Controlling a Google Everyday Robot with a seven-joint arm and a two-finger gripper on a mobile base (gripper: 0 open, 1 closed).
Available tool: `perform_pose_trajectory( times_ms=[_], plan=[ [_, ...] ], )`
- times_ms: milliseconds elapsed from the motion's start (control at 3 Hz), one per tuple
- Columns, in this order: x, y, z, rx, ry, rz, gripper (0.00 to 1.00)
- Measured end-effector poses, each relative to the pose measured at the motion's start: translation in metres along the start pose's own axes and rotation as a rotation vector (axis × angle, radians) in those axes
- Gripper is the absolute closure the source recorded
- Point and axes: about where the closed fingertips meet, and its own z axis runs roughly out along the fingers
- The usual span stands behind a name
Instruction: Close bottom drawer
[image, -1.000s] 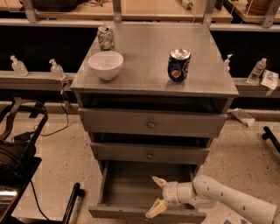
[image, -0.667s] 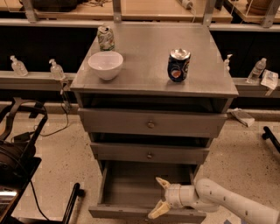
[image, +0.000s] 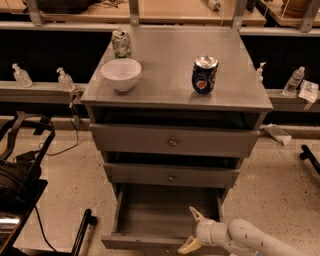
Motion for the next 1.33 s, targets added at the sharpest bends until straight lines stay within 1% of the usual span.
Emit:
perform_pose_trajectory(
  times_ms=[333, 667, 1000, 1333],
  plan=[
    [0.023, -0.009, 0.004, 0.044, 0.063, -0.040, 0.00],
    [0.046, -0.013, 0.013, 0.054, 0.129, -0.042, 0.00],
    [0.068, -0.008, 0.021, 0.044, 0.169, -0.016, 0.00],
    [0.082, -0.002, 0.025, 0.047, 0.208, -0.004, 0.00]
  ],
)
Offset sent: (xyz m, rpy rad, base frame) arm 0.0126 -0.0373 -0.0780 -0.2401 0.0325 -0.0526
